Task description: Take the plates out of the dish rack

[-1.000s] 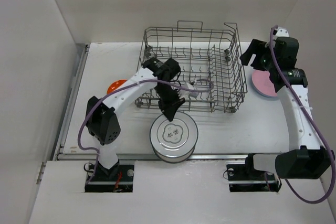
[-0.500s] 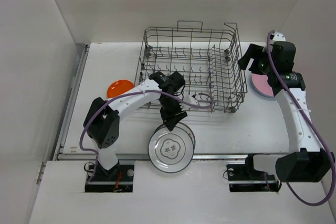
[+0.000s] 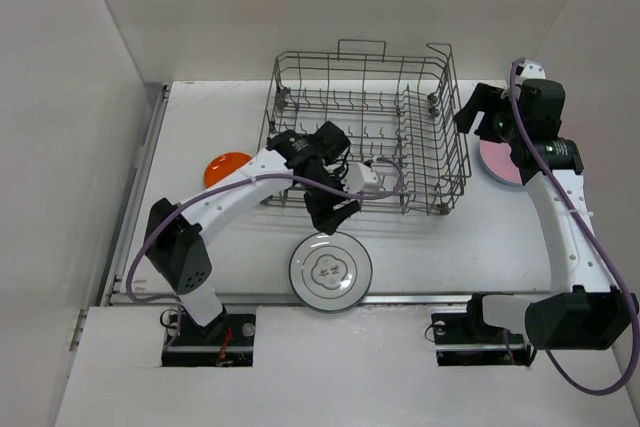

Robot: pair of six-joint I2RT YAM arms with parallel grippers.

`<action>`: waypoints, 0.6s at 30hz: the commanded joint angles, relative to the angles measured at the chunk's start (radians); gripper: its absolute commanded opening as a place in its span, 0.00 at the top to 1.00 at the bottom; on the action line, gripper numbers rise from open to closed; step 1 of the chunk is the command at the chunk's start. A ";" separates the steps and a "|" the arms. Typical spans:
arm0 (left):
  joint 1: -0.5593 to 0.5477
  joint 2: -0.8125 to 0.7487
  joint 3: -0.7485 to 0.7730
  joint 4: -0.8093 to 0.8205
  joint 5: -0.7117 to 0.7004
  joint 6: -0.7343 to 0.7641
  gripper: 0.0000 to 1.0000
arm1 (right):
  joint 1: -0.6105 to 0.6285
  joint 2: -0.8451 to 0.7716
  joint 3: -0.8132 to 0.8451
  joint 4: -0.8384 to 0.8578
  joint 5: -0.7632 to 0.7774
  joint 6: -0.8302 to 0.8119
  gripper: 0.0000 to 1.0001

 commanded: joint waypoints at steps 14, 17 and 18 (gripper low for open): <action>0.339 -0.147 0.256 0.100 -0.640 -0.489 0.03 | 0.010 -0.066 0.016 0.032 0.245 0.006 0.07; 0.615 -0.138 0.303 0.068 -0.613 -0.616 0.01 | 0.010 -0.093 0.005 0.032 0.285 0.006 0.07; 0.689 -0.137 0.314 0.056 -0.600 -0.644 0.00 | 0.010 -0.108 0.005 0.032 0.299 0.006 0.07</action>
